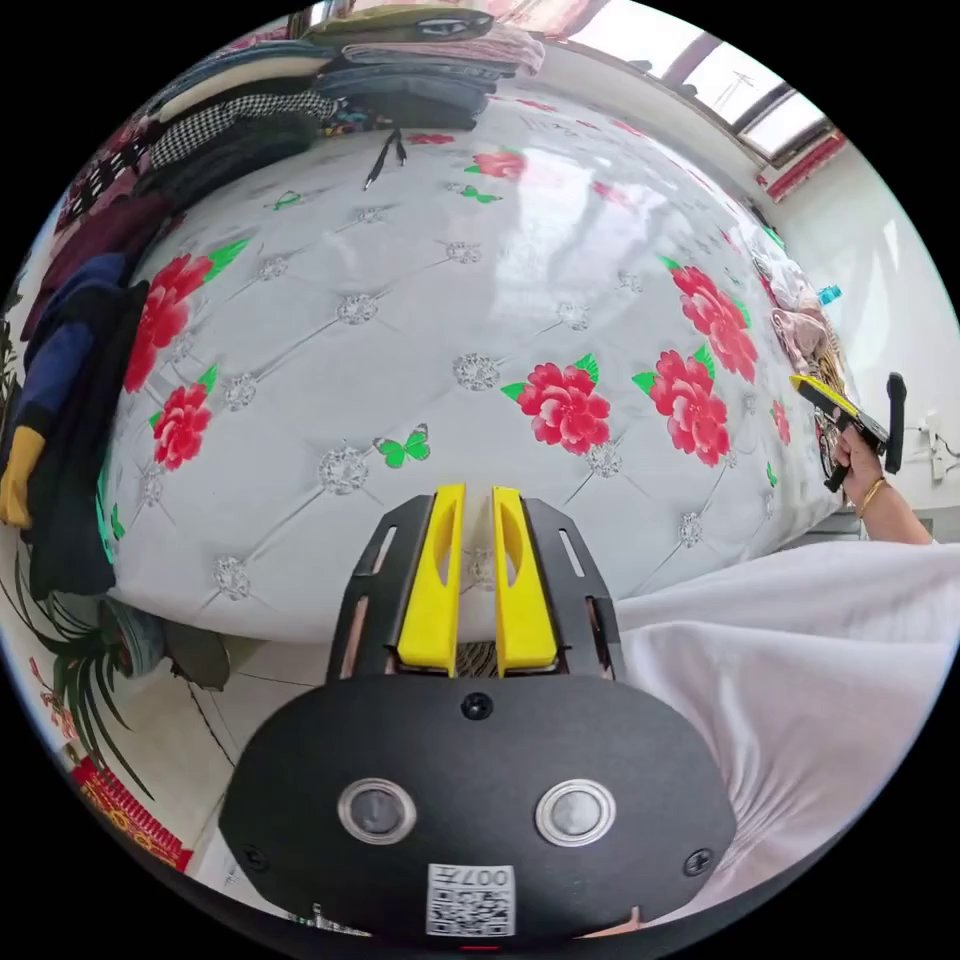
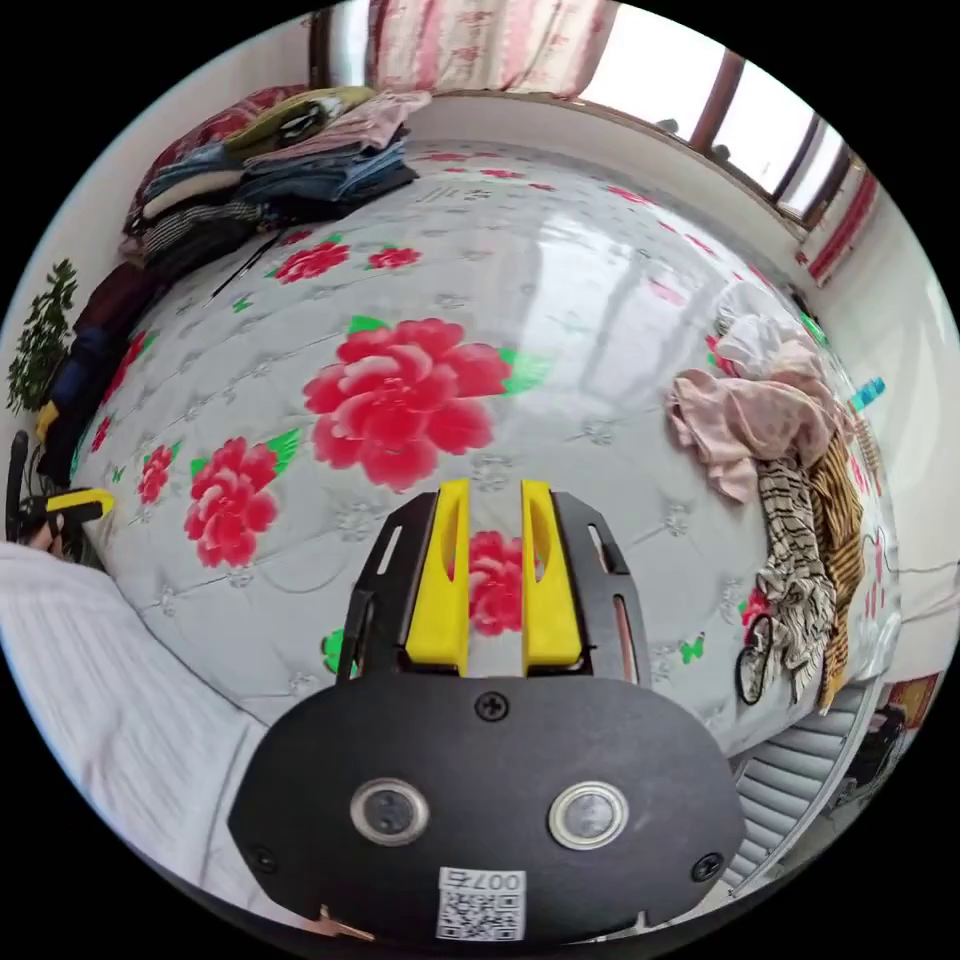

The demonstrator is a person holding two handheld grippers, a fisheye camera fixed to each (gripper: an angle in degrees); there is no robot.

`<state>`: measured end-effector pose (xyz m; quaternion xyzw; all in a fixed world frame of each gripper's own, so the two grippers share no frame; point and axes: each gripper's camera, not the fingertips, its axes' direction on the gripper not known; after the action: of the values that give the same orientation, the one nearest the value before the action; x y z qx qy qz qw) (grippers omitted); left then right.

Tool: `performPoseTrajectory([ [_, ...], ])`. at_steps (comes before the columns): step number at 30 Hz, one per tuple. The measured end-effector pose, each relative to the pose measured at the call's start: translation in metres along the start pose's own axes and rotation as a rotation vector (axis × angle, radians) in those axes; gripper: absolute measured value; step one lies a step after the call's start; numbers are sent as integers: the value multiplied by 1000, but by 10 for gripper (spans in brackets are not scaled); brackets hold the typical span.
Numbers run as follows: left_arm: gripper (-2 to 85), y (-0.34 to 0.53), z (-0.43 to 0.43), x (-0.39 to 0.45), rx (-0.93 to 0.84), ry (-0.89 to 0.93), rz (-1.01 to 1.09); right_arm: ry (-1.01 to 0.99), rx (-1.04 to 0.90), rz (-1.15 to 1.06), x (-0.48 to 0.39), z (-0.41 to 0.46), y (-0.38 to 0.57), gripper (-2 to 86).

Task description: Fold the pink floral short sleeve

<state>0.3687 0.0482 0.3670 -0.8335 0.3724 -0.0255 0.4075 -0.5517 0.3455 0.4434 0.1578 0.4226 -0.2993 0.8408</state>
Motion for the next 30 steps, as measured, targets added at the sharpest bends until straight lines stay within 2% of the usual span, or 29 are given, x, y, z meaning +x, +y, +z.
performPoseTrajectory([
  [5, 46, 15, 4, 18, 86, -100, -10, 110, 38, 161, 170, 13, 3, 83],
  [10, 72, 23, 6, 17, 104, -57, -99, 123, -7, 342, 309, 74, -9, 84],
  [15, 85, 27, 4, 19, 57, 107, -181, 42, -132, 398, 377, 160, 2, 31],
  [16, 84, 32, 0, 22, 74, 100, -198, 19, -47, 419, 384, 164, 9, 17],
  [18, 84, 43, -8, 25, 116, 101, -223, -26, -45, 472, 397, 178, 14, 7],
  [20, 87, 58, -16, 30, 148, 123, -241, -181, -26, 452, 404, 188, 7, 2],
  [22, 88, 68, -20, 34, 157, 144, -241, -347, 139, 375, 396, 176, -10, -1],
  [24, 89, 78, -23, 37, 162, 151, -251, -443, 224, 306, 377, 163, -30, -2],
  [26, 88, 95, -30, 41, 198, 153, -268, -559, 274, 217, 345, 154, -56, -2],
  [30, 84, 127, -41, 47, 246, 96, -310, -871, 263, -58, 192, 140, -111, -3],
])
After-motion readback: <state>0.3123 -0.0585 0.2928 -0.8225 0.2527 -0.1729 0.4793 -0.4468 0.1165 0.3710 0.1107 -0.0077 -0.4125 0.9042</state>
